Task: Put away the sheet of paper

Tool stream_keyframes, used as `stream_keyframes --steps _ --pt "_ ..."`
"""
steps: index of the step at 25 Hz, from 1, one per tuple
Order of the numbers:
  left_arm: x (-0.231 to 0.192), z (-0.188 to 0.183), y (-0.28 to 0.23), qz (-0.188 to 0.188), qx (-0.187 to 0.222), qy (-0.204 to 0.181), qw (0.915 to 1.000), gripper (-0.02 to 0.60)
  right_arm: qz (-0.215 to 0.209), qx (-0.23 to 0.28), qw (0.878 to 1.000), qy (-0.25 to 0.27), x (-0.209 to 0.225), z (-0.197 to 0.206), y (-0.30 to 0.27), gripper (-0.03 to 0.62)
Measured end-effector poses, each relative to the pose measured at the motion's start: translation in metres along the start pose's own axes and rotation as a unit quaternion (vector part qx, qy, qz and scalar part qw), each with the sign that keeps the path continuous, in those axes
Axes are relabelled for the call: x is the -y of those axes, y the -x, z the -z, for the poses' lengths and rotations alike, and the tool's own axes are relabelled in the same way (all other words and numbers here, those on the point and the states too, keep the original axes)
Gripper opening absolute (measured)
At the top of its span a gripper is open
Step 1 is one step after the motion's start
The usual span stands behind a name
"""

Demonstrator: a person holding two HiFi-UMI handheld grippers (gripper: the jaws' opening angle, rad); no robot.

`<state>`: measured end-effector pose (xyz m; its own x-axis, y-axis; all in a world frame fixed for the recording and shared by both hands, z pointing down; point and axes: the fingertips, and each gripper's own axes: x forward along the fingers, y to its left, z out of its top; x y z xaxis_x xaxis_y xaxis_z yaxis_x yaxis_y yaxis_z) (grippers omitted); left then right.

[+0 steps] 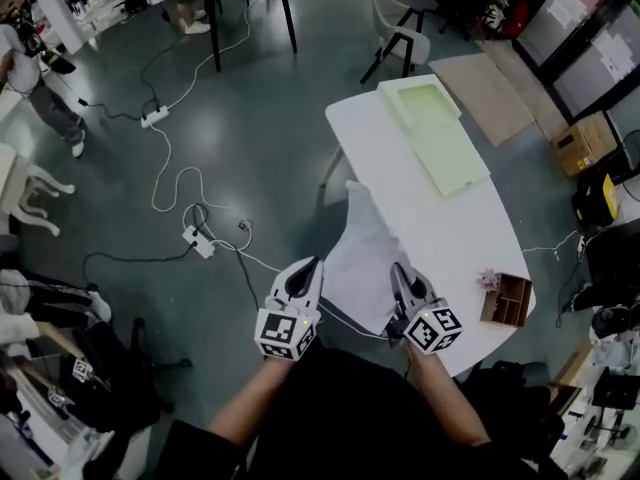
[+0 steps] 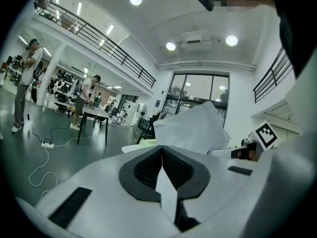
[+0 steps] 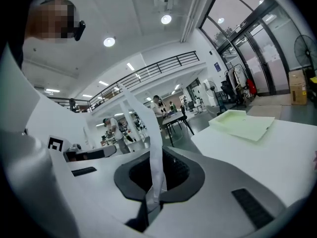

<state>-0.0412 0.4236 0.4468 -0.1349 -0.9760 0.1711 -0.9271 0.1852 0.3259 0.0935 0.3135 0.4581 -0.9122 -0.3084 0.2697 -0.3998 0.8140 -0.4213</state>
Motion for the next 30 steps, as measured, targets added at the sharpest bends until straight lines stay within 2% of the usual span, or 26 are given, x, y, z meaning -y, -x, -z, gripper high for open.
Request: stream_keyframes --steps 6,16,22,30 --pt "-0.066 -0.029 -0.032 0.0 0.006 0.01 0.9999 0.005 0.015 0.004 1.0 -0.013 0.0 -0.026 -0.068 -0.002" --pt "-0.127 -0.057 -0.05 0.008 0.006 0.007 0.9999 0.005 0.033 0.016 0.999 -0.019 -0.008 -0.047 -0.127 -0.002" --pt "-0.138 -0.045 -0.052 0.006 -0.017 0.014 0.9997 0.005 0.043 0.014 0.998 -0.037 -0.002 -0.038 -0.132 -0.002" --pt "-0.137 -0.043 -0.096 0.014 -0.039 -0.004 0.9991 0.005 0.055 0.03 0.996 -0.07 0.042 -0.04 -0.15 -0.002"
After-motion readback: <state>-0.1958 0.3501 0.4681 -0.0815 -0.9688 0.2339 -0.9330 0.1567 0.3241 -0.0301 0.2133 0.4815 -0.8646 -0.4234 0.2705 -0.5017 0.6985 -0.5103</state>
